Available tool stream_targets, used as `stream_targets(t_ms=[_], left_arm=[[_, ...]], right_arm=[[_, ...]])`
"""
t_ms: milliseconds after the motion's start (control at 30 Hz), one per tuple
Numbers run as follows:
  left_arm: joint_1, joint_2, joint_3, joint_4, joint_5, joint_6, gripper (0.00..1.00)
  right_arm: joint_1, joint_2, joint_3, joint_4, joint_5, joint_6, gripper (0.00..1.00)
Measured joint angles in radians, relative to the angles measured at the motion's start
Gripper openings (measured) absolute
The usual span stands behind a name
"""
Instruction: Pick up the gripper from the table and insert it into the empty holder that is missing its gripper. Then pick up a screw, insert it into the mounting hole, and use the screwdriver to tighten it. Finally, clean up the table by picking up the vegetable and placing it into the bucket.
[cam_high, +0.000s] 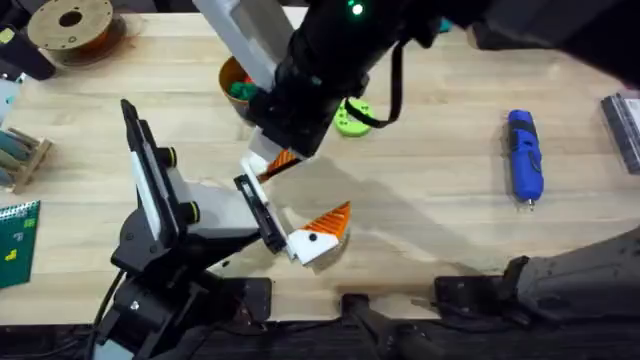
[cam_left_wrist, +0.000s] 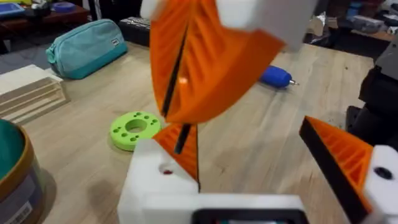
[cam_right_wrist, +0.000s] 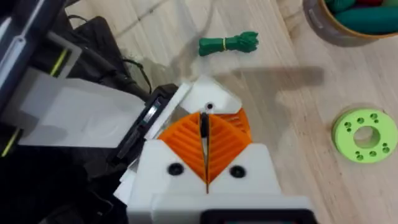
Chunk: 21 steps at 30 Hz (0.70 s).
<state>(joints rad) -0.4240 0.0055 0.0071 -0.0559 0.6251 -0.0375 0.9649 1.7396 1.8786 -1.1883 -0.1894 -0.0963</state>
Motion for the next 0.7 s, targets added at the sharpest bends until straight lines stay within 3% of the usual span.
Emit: stream_targets(t_ms=[700], left_arm=[[0.0, 0.0, 0.0, 0.0, 0.0, 0.0, 0.987]], right_arm=[[0.0, 0.054, 0.0, 0.006, 0.007, 0.004, 0.007]])
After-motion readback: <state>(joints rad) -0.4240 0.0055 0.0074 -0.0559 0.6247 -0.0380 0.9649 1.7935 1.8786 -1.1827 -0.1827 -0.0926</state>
